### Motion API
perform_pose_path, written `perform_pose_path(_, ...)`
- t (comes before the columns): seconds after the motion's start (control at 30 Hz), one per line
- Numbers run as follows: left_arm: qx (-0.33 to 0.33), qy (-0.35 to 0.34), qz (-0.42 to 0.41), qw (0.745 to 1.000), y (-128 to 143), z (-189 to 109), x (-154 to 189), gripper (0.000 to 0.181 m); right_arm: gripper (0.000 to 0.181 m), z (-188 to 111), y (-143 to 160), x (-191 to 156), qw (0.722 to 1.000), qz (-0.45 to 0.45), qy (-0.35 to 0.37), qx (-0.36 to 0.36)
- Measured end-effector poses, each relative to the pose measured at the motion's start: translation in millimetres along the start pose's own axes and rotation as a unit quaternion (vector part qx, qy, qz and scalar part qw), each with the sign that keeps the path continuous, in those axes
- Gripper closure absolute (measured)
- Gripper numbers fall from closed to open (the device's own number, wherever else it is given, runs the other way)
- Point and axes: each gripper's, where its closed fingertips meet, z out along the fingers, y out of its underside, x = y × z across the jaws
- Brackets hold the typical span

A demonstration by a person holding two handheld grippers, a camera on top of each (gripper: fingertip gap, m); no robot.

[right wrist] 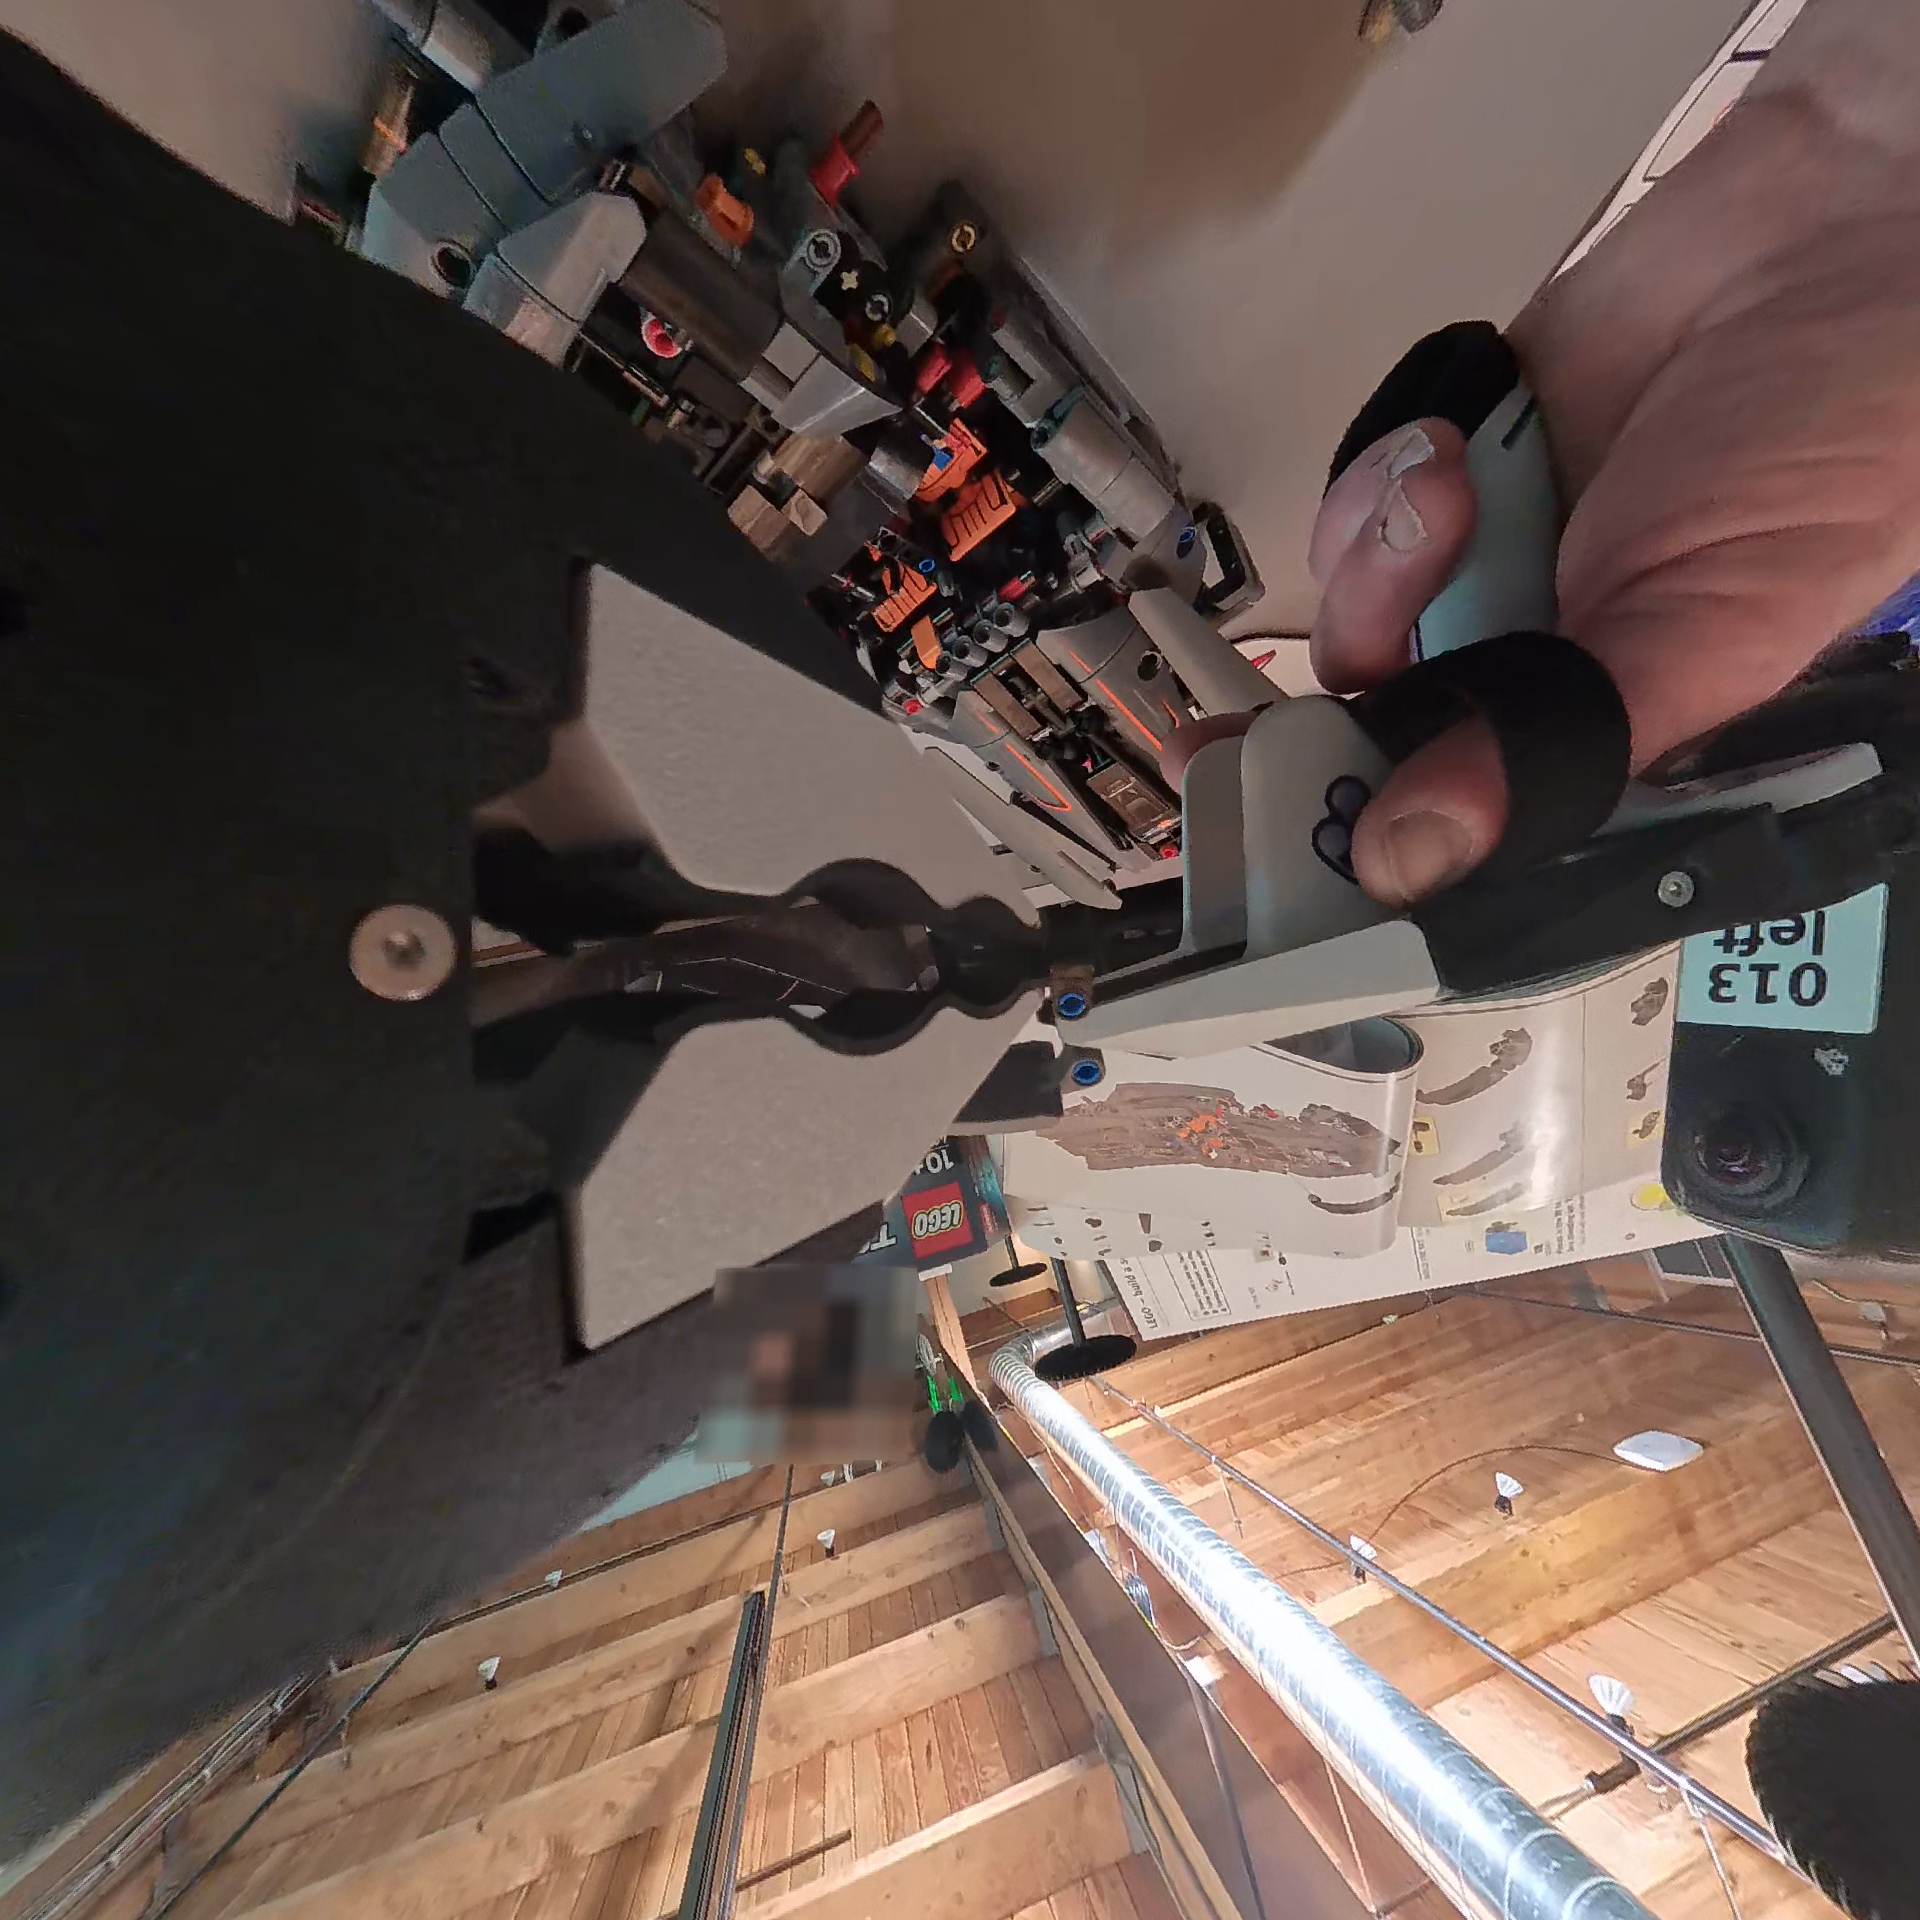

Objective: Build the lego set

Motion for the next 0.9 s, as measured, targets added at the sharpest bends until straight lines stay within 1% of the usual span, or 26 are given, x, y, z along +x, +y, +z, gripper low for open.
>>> perform_pose_path(0.03,0.001,0.002,-0.002,1.000,0,0,0,0.172,0.178,0,0,0,1.000,0.002,0.001,0.002)
perform_pose_path(0.17,0.007,-0.012,0.012,1.000,-3,0,-2,0.173,0.173,0,0,3,1.000,0.012,0.006,0.005)
perform_pose_path(0.3,0.019,-0.031,0.034,0.999,-10,-6,-5,0.173,0.163,-5,-5,6,0.998,0.054,-0.008,0.021)
perform_pose_path(0.37,0.014,-0.048,0.051,0.997,-11,-8,-7,0.173,0.159,-9,-5,13,0.997,0.071,0.000,0.026)
perform_pose_path(0.43,0.009,-0.049,0.063,0.997,-12,-8,-4,0.173,0.156,-13,-7,20,0.995,0.090,0.007,0.043)
perform_pose_path(0.53,-0.007,-0.054,0.078,0.996,-8,-5,-3,0.173,0.151,-12,8,33,0.993,0.113,0.037,0.023)
perform_pose_path(0.63,-0.017,-0.044,0.078,0.996,-3,-1,0,0.173,0.158,-8,22,37,0.991,0.130,0.040,-0.005)
perform_pose_path(0.67,-0.022,-0.042,0.081,0.996,-1,1,1,0.173,0.167,-7,24,33,0.991,0.128,0.027,-0.008)
perform_pose_path(0.77,-0.025,-0.045,0.082,0.995,0,3,0,0.173,0.179,-4,28,26,0.993,0.117,0.005,-0.022)
perform_pose_path(0.9,-0.015,-0.054,0.095,0.994,-3,2,0,0.172,0.181,-6,29,31,0.992,0.128,0.013,-0.020)
